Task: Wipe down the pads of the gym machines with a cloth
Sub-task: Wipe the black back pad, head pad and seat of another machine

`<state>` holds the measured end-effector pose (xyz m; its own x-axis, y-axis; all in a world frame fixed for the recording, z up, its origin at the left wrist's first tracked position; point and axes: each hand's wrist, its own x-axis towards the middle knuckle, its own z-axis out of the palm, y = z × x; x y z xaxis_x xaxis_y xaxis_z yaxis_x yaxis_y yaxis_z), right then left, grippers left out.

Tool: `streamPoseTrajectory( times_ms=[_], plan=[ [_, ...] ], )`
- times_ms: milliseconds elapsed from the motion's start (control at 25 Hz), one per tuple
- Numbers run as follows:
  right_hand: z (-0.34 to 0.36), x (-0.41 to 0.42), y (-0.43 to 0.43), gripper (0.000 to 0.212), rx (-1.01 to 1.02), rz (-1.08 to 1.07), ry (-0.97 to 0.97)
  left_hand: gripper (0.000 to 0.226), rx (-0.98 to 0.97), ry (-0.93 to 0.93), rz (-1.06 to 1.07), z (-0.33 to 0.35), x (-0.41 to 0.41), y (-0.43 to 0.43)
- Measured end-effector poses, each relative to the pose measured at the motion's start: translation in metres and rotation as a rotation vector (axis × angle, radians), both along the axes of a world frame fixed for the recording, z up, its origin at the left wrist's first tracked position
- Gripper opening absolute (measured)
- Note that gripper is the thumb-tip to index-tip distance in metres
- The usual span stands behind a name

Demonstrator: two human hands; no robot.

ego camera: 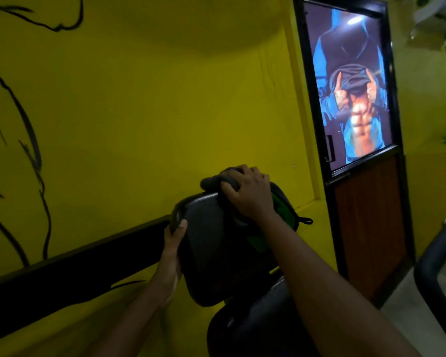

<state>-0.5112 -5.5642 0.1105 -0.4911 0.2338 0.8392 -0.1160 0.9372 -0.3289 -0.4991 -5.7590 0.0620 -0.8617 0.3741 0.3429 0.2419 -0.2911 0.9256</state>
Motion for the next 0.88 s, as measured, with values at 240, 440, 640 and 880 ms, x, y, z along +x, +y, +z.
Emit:
streamPoseTrajectory(
  times_ms=[240, 440, 640, 880],
  plan=[
    [-0.026, -0.003, 0.049, 0.038, -0.394, 0.084, 0.058, 0.084, -0.009, 0.002, 0.000, 0.004, 0.000, 0.001],
    [-0.070, 0.017, 0.041, 0.047, -0.708, 0.114, 0.149, 0.052, 0.000, -0.013, 0.020, 0.004, 0.004, 0.001],
    [-0.100, 0.033, 0.040, 0.047, -0.790, 0.116, 0.071, 0.051, -0.010, -0.019, 0.001, 0.006, 0.007, -0.001],
    [-0.043, 0.021, 0.046, 0.047, -0.565, 0.149, 0.014, 0.049, -0.016, -0.006, -0.021, 0.001, -0.001, -0.001]
  ],
)
